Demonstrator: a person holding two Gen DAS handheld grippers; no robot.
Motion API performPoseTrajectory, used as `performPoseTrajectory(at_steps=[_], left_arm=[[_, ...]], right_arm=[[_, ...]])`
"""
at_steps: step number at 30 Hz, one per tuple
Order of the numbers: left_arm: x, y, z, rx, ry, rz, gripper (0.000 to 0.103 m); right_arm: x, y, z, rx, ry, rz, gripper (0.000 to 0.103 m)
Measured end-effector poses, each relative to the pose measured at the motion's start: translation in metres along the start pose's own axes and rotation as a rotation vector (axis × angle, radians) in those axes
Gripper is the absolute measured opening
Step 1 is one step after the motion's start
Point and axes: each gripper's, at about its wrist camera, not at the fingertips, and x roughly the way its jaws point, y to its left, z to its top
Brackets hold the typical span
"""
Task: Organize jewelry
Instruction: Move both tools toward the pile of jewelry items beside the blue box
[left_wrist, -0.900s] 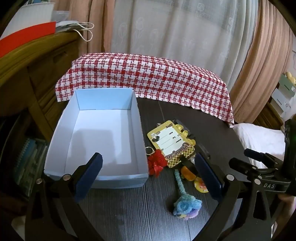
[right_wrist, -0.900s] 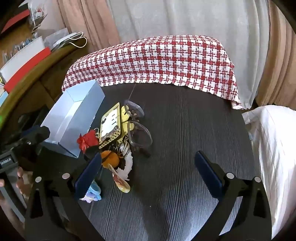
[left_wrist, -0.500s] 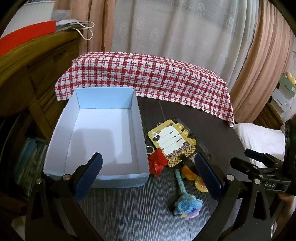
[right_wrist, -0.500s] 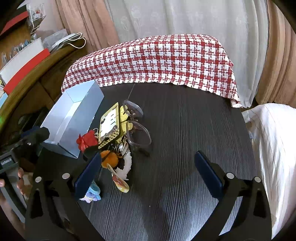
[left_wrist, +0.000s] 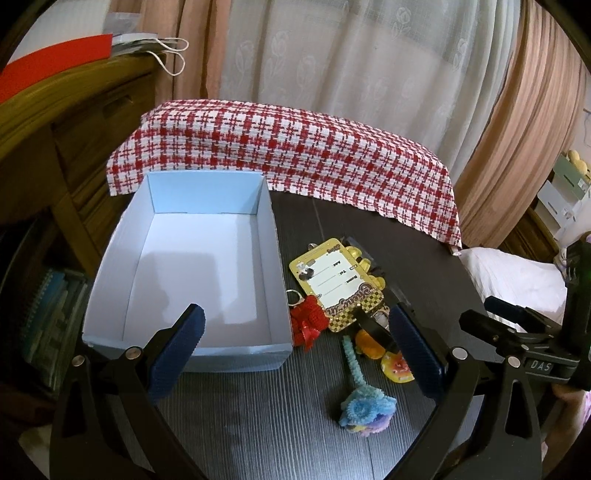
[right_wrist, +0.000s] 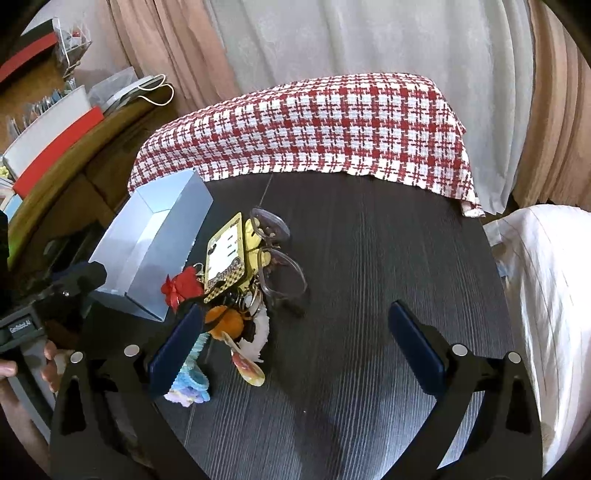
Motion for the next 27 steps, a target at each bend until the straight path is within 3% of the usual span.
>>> performPoseTrajectory(at_steps=[3,7,12,19,22,25,27], left_arm=[[0.000,0.001,0.000,0.000,0.000,-0.001,0.099],[0.000,0.001,0.000,0.003,0.000,-0.001,0.099],[-0.003,-0.002,-0.001,0.024,0.001,-0.009,0.099],[-0.013,-0.008,0.002,0.038,-0.011,-0.052,0.099],[-0.009,0.002,-0.002,-0.107,0.023,-0.158,0.099],[0.001,0.011,-0.013,-0.281,0.046,-0.359,0.099],[0.003,0.012,-0.018,-0.354,0.024,-0.408,0.099]], right_arm=[[-0.001,0.001,0.000,-0.001,0.013,-0.005,0.096],[-0.008,0.000,0.001,-0.005,-0.040,0.023,0.096],[-0.014,-0.002,0.001,0.039,-0.123,0.154,0.096],[-0.025,-0.011,0.006,0.115,-0.237,0.216,0.096],[-0.019,-0.012,0.004,0.094,-0.213,0.173,0.096],[-0.015,-0.007,0.001,0.015,-0.180,0.092,0.096],[-0.012,-0.001,-0.002,-0.057,-0.174,0.027,0.096]])
